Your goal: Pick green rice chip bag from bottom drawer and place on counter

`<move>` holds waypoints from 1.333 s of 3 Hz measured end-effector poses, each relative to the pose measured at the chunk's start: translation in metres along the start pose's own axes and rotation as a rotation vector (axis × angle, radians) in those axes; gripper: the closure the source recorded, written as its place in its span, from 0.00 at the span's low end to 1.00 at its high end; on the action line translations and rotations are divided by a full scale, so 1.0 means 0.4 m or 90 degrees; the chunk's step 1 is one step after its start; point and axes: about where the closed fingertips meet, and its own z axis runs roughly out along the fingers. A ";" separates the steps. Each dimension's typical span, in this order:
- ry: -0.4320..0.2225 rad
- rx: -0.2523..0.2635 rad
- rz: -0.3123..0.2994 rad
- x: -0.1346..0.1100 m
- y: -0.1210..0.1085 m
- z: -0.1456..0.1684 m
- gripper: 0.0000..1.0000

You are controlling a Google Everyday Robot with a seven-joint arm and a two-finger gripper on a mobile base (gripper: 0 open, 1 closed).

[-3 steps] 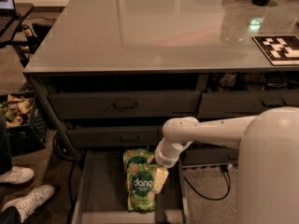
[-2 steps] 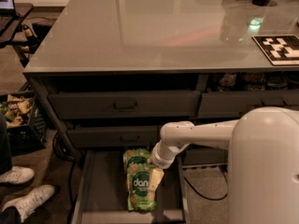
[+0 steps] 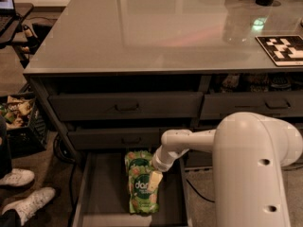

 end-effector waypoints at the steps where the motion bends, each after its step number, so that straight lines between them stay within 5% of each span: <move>1: 0.001 -0.009 0.009 0.020 -0.033 0.062 0.00; 4: 0.013 -0.034 0.030 0.058 -0.109 0.171 0.00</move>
Offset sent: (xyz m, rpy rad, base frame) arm 0.0360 -0.0056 -0.0664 -0.0056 0.0465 -0.0345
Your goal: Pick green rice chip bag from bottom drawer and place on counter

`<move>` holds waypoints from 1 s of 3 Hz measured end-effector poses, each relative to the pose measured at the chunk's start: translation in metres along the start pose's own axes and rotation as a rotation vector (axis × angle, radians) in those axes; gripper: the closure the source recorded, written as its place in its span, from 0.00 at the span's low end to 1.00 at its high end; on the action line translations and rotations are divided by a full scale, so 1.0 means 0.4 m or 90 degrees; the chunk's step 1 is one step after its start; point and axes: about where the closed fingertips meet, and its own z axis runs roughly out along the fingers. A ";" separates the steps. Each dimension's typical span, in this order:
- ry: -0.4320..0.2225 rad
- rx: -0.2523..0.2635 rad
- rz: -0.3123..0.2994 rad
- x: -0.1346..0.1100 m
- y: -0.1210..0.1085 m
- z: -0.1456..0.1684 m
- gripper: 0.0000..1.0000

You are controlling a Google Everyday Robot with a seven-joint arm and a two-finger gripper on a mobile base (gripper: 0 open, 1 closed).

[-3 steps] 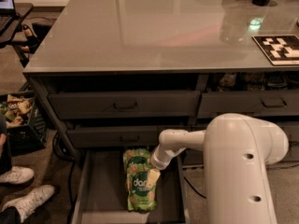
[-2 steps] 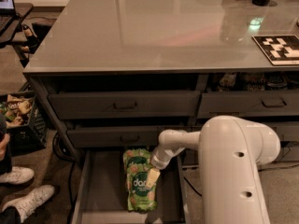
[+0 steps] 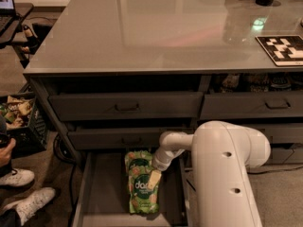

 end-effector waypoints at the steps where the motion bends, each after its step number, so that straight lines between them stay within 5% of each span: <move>1: 0.004 -0.011 0.007 0.010 -0.018 0.031 0.00; 3: 0.020 -0.046 0.025 0.039 -0.036 0.109 0.00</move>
Offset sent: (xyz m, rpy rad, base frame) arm 0.0119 0.0002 -0.0487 -0.0230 0.0834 -0.0073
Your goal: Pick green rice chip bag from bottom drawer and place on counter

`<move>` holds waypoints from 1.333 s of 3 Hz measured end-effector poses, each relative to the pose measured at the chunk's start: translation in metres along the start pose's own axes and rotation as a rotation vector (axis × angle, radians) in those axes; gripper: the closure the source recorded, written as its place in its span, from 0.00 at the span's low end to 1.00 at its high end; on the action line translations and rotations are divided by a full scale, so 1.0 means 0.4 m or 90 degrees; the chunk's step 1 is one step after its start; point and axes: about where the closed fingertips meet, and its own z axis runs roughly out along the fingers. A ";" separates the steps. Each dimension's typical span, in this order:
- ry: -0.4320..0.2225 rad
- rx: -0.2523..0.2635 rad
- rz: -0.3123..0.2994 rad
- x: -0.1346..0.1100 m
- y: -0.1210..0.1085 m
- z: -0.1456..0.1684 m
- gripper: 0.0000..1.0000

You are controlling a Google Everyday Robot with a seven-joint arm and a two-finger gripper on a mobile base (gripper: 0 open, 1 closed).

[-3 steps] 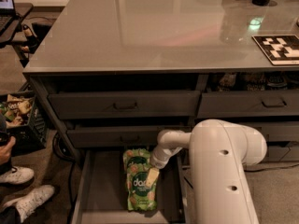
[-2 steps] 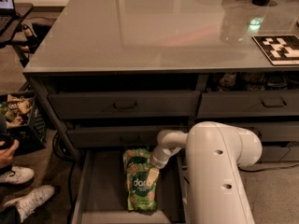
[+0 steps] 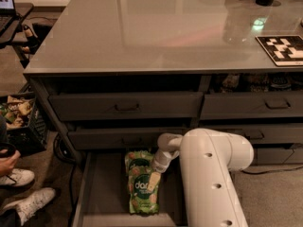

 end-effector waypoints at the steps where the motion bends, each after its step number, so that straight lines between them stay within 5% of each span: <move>1: 0.012 -0.018 0.012 0.016 -0.001 0.047 0.18; 4: 0.012 -0.019 0.012 0.017 -0.001 0.049 0.87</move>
Offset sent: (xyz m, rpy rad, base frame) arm -0.0044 0.0011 -0.0171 -0.0120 0.0329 -0.0020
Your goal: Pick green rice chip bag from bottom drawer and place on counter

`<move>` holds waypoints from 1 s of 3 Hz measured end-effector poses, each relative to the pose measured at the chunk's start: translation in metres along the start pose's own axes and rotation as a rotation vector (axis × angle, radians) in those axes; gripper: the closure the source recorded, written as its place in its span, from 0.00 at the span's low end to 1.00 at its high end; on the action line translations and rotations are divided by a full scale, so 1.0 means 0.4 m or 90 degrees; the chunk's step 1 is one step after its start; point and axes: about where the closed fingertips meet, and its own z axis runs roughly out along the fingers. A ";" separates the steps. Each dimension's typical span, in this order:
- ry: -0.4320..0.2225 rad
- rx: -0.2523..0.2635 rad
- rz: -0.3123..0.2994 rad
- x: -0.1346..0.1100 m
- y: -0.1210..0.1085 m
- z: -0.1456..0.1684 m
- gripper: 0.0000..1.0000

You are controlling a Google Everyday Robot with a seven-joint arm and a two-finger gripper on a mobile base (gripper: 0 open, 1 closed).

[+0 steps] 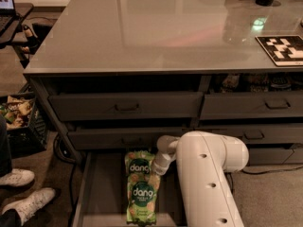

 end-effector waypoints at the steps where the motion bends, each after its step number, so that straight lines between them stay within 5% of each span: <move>1: 0.000 0.000 0.000 0.000 0.000 0.000 1.00; 3: -0.041 0.006 0.023 -0.030 0.121 -0.057 1.00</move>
Offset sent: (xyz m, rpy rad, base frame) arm -0.0304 0.0135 0.0394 0.0372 -0.0073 -0.0191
